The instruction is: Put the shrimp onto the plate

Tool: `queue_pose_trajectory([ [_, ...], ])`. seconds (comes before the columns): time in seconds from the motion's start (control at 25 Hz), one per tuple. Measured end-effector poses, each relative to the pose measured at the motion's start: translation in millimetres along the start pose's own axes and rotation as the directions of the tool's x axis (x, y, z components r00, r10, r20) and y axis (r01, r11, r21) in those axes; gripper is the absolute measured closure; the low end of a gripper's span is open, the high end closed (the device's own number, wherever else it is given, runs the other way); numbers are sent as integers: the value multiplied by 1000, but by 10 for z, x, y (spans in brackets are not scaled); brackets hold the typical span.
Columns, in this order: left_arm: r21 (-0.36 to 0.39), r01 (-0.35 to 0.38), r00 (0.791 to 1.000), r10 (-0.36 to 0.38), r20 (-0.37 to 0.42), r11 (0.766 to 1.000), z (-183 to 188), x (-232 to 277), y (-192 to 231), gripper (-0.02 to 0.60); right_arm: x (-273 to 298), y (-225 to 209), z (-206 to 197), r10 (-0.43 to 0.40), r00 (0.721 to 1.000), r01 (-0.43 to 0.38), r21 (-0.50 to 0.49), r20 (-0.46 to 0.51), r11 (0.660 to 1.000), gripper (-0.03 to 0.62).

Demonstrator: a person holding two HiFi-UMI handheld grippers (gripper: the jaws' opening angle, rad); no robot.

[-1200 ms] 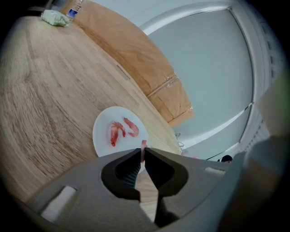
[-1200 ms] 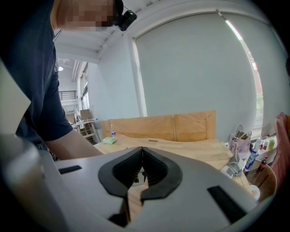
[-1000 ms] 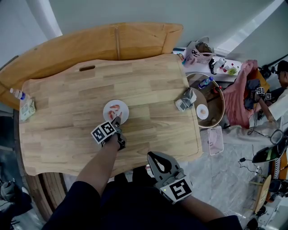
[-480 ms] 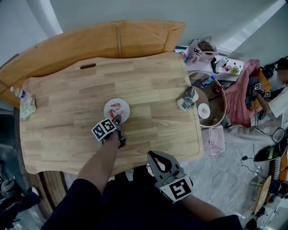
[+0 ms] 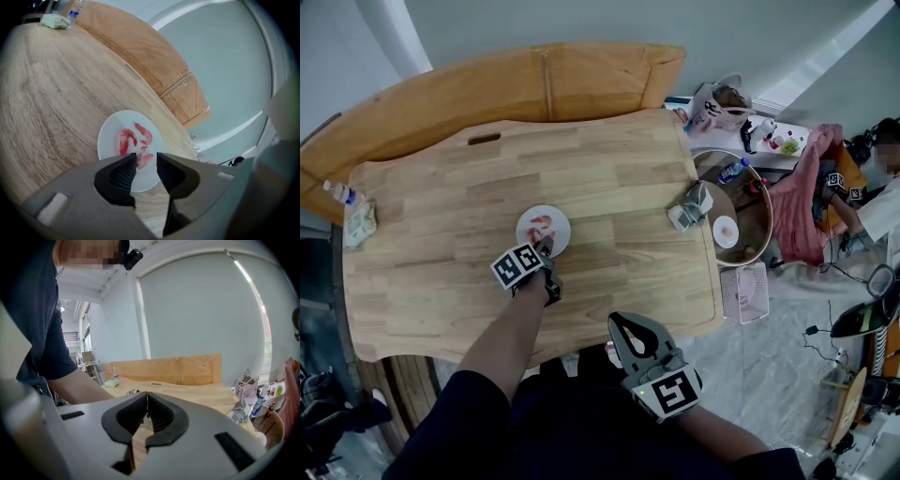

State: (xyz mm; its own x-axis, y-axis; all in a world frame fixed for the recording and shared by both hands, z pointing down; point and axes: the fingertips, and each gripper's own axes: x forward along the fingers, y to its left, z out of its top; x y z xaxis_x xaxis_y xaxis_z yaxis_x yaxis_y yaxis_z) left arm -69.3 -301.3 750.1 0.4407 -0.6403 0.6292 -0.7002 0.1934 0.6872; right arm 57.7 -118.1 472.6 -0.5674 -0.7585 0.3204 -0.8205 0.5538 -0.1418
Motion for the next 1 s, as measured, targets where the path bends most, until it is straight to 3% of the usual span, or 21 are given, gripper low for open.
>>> queue_pose_trajectory([
  [0.16,85,-20,1000,22,-20,996,-9,-5,-10,433,-21,12,-6,2,1000,-2,-6,-4,1000,583],
  [0.36,224,-34,998,44,-44,974,-19,26,-36,405,-39,22,-14,6,1000,-6,-6,0,1000,583],
  [0.56,170,-7,1000,5,10,985,52,-18,-91,390,-65,27,-37,4,1000,-4,3,2,1000,583],
  [0.76,109,-59,997,54,50,992,84,-80,-13,387,-72,42,-35,9,1000,-9,8,7,1000,583],
  [1.0,149,-70,995,59,79,986,181,-162,7,387,-81,52,-44,20,1000,-20,10,9,1000,583],
])
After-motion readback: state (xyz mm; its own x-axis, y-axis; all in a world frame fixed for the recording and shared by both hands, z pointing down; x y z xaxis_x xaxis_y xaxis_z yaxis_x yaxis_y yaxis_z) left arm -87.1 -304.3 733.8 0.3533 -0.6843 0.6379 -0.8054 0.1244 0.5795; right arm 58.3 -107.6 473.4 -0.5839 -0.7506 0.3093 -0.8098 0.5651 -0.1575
